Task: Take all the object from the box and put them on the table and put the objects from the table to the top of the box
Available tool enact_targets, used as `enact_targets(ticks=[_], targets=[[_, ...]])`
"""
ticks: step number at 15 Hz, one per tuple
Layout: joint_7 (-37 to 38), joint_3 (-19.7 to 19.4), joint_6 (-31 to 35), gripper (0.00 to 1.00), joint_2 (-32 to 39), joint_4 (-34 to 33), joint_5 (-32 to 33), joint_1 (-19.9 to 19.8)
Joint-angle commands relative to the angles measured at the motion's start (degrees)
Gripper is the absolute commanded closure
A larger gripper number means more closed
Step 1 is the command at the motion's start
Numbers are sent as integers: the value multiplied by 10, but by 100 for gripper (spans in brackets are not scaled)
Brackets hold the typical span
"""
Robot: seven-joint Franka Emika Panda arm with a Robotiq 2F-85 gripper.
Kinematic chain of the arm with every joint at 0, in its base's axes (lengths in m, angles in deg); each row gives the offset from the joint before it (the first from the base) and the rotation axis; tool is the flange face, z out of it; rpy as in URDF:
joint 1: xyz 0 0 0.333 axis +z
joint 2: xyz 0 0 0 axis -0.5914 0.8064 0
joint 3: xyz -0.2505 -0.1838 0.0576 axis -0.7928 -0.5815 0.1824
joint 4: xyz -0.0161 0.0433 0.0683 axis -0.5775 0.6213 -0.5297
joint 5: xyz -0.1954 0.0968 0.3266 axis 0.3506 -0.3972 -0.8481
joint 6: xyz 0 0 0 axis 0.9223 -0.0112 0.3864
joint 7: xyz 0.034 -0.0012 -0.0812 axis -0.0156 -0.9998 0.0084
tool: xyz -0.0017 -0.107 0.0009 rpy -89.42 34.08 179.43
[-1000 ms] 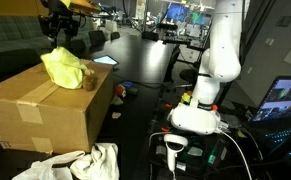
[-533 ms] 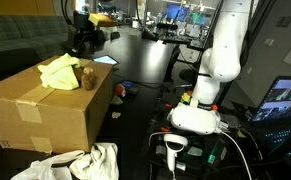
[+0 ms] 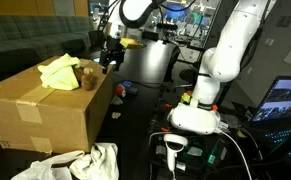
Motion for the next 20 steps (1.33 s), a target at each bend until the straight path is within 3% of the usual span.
enact_targets(ticks=[1,4,5,12,16,20], targets=[[-47,-16,75,0,-105,148,-73,4],[-89,-36,110,0,-143,224,-125,14],[-99,-46,97,0,-96,169,-125,10],[-270,-108,97,0,-36,176,-210,33],[-305,-92,90,0,52,146,-195,20],[-265,-65,115,0,131,116,-172,7]])
